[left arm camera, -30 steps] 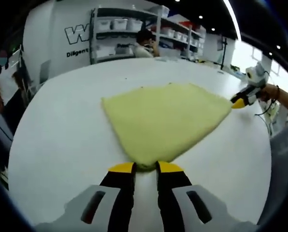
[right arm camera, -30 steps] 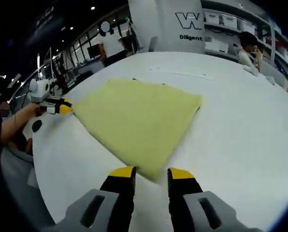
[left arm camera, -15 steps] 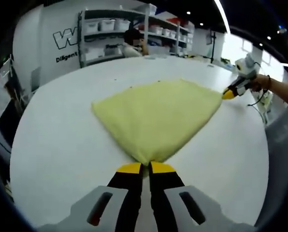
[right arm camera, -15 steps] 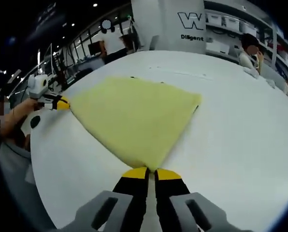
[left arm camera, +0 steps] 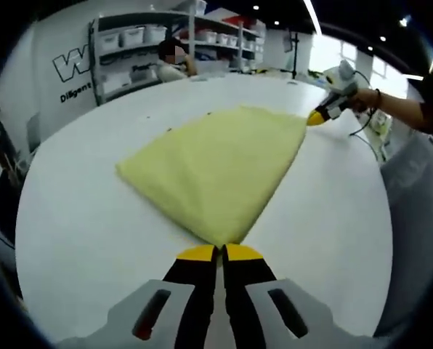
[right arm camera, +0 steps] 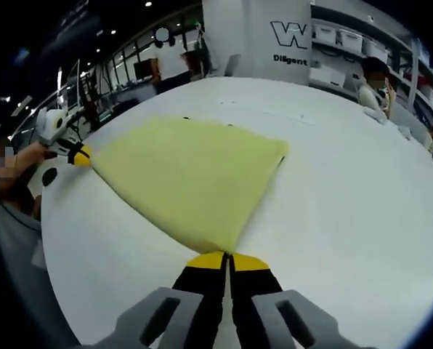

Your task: Fold the garment on the visible template until the final outline fits inside the template.

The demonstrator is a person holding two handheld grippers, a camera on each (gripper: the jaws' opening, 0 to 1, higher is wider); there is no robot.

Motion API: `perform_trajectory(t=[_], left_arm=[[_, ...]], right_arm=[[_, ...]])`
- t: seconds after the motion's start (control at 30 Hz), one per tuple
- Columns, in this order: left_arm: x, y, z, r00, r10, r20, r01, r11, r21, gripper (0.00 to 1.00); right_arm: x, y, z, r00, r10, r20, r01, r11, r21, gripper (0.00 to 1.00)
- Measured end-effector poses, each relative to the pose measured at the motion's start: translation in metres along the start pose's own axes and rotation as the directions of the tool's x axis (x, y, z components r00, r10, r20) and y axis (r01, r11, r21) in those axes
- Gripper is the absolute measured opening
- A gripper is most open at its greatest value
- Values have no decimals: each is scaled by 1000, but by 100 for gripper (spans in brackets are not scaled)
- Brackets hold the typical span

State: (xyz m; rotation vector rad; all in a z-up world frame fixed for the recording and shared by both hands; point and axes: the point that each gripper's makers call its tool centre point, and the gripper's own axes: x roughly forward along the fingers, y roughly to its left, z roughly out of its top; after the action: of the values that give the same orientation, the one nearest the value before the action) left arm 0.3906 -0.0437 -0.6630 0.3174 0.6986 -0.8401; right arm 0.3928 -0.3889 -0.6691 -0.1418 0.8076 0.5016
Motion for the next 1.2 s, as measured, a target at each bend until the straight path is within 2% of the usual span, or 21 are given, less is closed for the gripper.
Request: perform_trajectory(t=[0.17,0.53,0.9,1.2], left_arm=[[-2,-1,-1,1000,-3,10,4,1000,-12,0],[-7,-6,-4,1000,12,-15,-12,1000,12,0],[-16,-17,-20,1000,3,-28,-3,1000,-23,0],[-21,-22,-26,1000,6,-21,-8,999,-50,0]], right_arm=[[-1,-2,0,1000,2,-3,-2,1000,-5,0],[-6,1,-3,1000,16,-22,-16,1000,-12,0],[-17,14,-16,998,39,-53,-40,999,-31,0],[-23,25,-28,995,58,-79,-61,997,-43,0]])
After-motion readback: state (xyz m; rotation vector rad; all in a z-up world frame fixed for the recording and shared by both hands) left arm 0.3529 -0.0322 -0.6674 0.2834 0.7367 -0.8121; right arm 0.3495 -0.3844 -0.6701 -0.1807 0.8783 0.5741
